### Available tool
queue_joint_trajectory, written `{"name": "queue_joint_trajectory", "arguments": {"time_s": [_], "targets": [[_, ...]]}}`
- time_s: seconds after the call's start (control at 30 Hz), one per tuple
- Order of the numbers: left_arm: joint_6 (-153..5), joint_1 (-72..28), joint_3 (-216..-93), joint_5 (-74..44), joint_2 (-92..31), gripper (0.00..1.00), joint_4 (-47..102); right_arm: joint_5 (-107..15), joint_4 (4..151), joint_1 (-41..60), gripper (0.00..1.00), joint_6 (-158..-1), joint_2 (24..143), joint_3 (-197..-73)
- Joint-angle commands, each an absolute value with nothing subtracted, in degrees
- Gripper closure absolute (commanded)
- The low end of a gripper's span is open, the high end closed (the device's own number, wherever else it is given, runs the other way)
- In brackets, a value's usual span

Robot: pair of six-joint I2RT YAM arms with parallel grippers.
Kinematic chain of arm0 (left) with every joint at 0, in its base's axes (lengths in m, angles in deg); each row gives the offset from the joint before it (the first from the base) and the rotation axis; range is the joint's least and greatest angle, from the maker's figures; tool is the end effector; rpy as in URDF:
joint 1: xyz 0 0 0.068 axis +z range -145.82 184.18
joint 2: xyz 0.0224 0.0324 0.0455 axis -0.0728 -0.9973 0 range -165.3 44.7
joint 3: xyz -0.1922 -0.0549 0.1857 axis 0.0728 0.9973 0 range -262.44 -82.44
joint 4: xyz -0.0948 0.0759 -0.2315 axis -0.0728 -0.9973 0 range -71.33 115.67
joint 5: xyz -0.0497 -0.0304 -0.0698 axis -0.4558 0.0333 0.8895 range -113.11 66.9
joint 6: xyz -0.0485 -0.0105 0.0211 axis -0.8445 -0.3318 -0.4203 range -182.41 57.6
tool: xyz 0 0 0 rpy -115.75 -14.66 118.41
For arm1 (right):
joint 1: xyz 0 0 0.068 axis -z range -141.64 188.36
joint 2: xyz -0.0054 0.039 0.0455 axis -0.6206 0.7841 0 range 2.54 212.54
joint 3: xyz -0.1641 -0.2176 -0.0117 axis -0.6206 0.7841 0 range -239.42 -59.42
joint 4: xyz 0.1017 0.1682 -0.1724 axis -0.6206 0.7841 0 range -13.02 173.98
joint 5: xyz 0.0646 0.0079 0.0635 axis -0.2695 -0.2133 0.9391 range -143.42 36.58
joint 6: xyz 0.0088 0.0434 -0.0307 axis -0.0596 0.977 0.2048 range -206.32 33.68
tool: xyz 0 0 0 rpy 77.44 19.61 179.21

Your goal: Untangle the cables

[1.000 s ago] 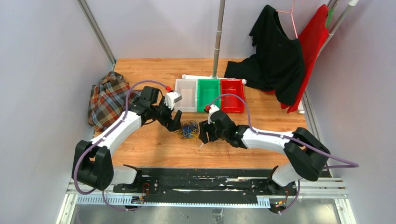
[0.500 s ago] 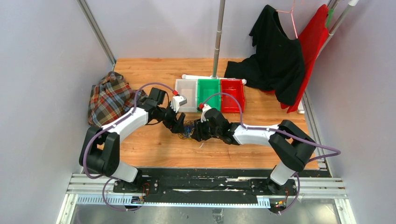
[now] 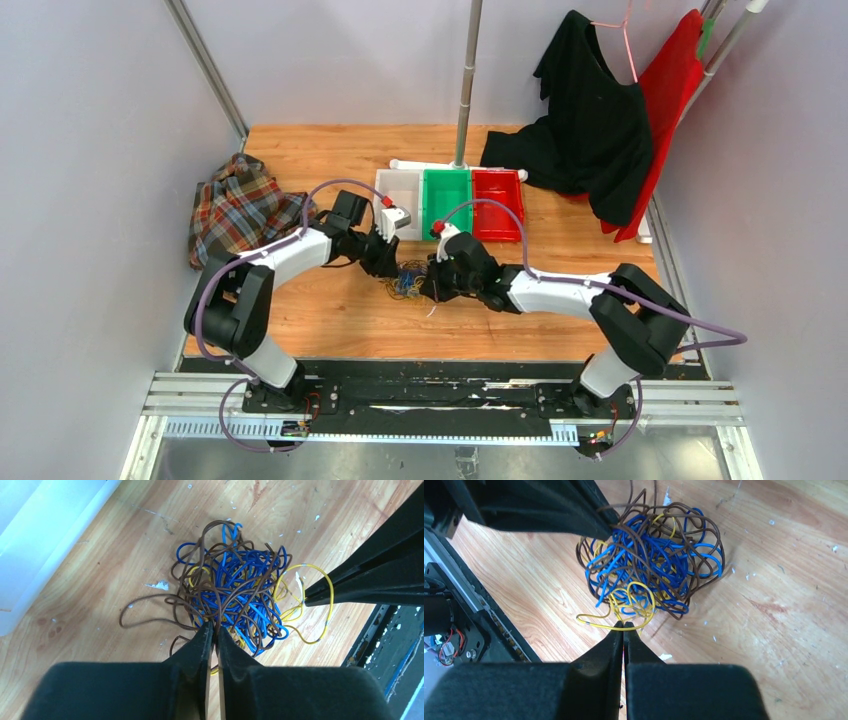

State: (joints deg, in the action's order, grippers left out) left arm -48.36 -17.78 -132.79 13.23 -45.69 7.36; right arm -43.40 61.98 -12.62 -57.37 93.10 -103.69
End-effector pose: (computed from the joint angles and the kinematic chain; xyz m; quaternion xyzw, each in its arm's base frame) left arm 0.2719 -0.1323 0.1784 0.3634 0.8431 -0.3171 0.2378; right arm 0.2020 0.2591 0.1853 -0.2079 0.8441 0.3721 0.3254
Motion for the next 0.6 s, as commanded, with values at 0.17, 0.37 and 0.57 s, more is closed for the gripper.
{"name": "queue_joint_trajectory", "arguments": {"time_s": [0.17,0.37,0.57], "targets": [[-45.04,-18.25,-132.91,6.11,-41.49,0.99,3.65,-46.17,67.18,-11.45,0.99,-58.23,83.92,-100.59],[-40.15,-18.22,-128.94,-1.93,-32.51,0.99,-1.24,-47.47,71.59,-11.26,0.99,-61.45,77.77,-102.58],[-36.52,-18.19,-128.25,-7.23,-27.04,0.99,-6.87,-47.66,74.33,-11.21,0.99,-63.35,73.87,-104.94]]}}
